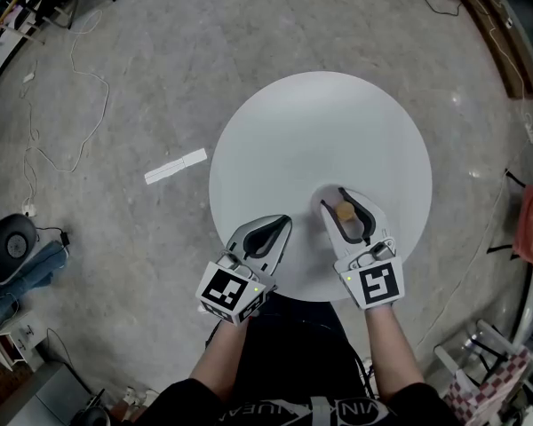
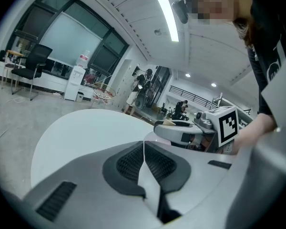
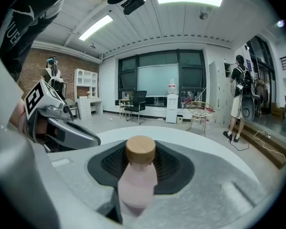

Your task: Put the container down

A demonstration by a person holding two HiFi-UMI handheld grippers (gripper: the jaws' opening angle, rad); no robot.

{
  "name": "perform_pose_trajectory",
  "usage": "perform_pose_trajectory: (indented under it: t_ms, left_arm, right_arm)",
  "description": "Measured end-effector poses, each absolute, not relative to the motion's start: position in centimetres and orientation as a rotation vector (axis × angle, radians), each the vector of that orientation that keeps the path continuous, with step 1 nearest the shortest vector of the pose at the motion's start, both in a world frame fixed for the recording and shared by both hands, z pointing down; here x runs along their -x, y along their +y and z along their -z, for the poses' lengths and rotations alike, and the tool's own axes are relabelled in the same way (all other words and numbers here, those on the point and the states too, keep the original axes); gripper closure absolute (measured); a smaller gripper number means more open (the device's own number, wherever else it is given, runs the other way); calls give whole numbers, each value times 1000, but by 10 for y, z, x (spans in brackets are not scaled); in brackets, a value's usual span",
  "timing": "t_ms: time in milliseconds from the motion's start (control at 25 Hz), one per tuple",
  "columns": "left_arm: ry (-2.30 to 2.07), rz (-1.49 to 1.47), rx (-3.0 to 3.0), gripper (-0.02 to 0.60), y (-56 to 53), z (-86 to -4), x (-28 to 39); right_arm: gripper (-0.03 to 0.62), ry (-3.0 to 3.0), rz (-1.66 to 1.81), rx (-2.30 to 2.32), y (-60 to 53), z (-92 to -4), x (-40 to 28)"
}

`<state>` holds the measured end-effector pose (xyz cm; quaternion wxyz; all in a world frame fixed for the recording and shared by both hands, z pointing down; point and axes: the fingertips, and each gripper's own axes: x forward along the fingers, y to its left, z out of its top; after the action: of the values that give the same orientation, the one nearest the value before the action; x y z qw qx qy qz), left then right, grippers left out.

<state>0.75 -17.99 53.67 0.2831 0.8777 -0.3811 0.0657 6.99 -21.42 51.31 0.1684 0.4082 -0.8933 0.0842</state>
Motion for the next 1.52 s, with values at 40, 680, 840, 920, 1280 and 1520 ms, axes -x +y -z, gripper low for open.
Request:
perform_pose_trajectory:
  t_ms: [40,680,840,920,1280,1520]
  left_arm:
    - [-1022,-176,-2352,566,-180,-536,-8]
    - [-1027,-171,-2368,566,-171,-532,-6]
    - [-1029,-164,-2376,566,-167,-529,-6]
    - [-1029,-164,-2378,566,-164,-528,-5]
    - [-1013,-169,-2391,566,-146,-527,-10]
    - [-1019,-184,-2403,566,-139,-525,-9]
  right_arm:
    - [464,-2541,-244,-1158,-214,-513,-69]
    - [355,-2538,-252,-1212,-211,-505,-75]
    - [342,-2529,-258,-1233,-207,-504,-79]
    - [336,-2526,-261,-1244,-205,-503,-80]
    - [329,-2496,-287,-1292,-185,-505,-96]
    - [329,-2479,-300,-1316,-171,-507,-100]
